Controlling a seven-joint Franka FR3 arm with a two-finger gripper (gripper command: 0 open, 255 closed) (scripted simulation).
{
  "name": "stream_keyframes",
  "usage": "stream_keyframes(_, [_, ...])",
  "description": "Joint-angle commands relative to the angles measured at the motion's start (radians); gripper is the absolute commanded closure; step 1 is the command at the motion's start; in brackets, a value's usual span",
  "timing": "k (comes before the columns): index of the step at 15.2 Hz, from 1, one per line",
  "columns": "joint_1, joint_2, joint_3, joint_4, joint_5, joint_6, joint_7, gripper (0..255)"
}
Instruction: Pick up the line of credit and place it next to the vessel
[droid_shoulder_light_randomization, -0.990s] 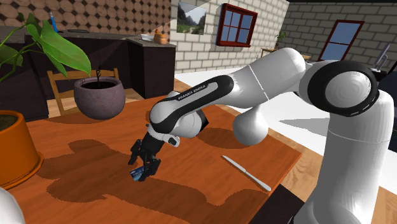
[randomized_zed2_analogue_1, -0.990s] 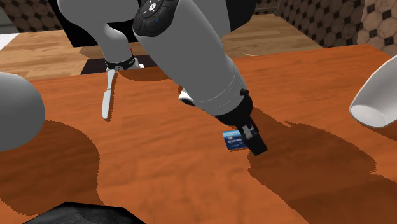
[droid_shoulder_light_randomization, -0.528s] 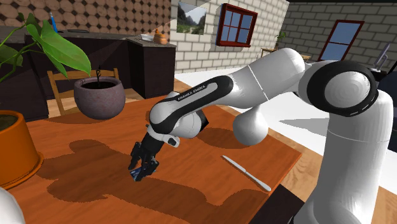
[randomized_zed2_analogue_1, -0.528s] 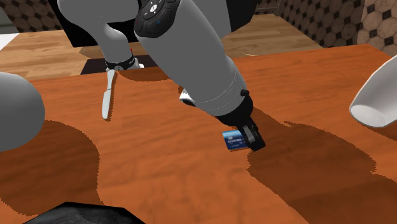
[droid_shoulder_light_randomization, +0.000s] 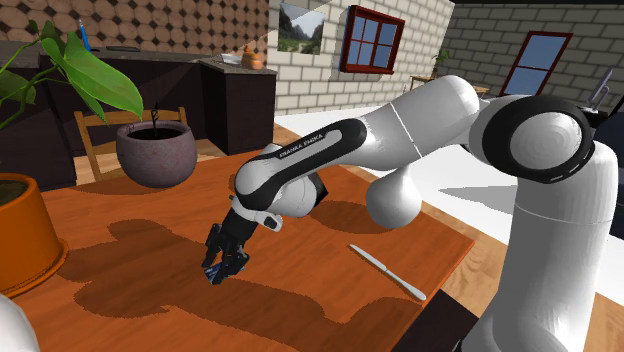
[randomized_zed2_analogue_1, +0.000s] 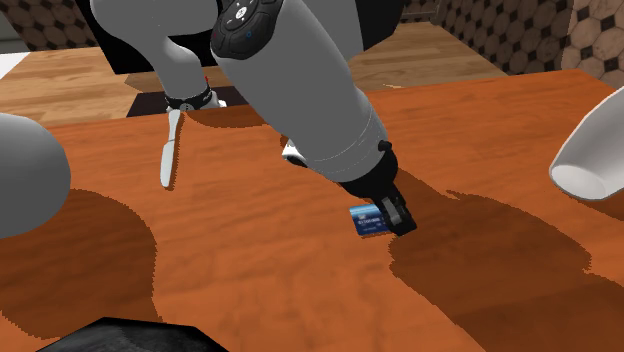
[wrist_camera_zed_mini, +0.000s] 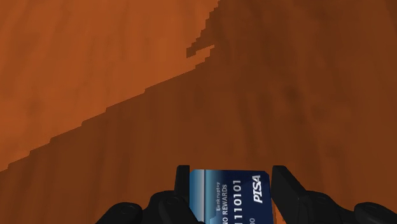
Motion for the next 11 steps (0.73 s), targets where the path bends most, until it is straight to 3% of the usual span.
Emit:
stream_keyframes(1, [0.000,0.000,0.000,0.000,0.000,0.000,0.000,255])
stream_keyframes(11, [-0.011,-0.090,-0.003,0.030,-0.018,-0.108,0.063,255])
